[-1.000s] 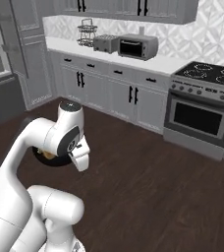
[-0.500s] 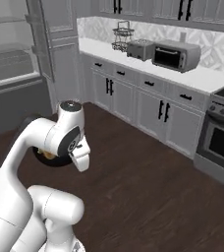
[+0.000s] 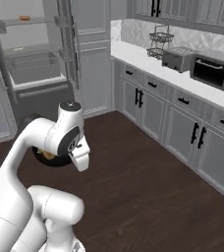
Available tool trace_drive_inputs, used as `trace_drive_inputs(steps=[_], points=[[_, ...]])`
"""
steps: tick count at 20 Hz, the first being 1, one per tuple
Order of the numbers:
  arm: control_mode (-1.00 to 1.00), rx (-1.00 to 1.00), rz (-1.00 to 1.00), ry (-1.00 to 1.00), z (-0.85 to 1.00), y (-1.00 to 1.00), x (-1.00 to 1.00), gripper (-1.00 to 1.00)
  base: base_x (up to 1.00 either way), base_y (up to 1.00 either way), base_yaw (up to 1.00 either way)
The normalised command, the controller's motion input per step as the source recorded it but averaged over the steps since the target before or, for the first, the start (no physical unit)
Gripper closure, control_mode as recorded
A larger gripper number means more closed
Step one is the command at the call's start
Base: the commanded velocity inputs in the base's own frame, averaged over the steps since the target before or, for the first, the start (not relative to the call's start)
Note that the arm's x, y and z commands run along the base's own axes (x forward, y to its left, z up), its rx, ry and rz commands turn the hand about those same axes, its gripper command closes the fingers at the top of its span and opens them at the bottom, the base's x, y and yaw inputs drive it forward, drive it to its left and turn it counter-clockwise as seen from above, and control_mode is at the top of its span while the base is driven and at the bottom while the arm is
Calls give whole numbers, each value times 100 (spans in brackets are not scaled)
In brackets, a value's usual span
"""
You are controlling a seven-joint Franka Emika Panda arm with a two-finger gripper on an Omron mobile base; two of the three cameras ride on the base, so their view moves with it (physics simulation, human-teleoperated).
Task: Pick the chicken drumstick and onion from their plates and place them in the bowl. Then put the bowl in the fridge.
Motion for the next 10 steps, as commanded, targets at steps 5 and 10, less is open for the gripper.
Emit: trace_drive_inputs(steps=[5, 10], points=[[100, 0, 0, 0, 0, 0, 0, 100, 100, -3, 33], [100, 0, 0, 0, 0, 0, 0, 100, 100, -1, 41]])
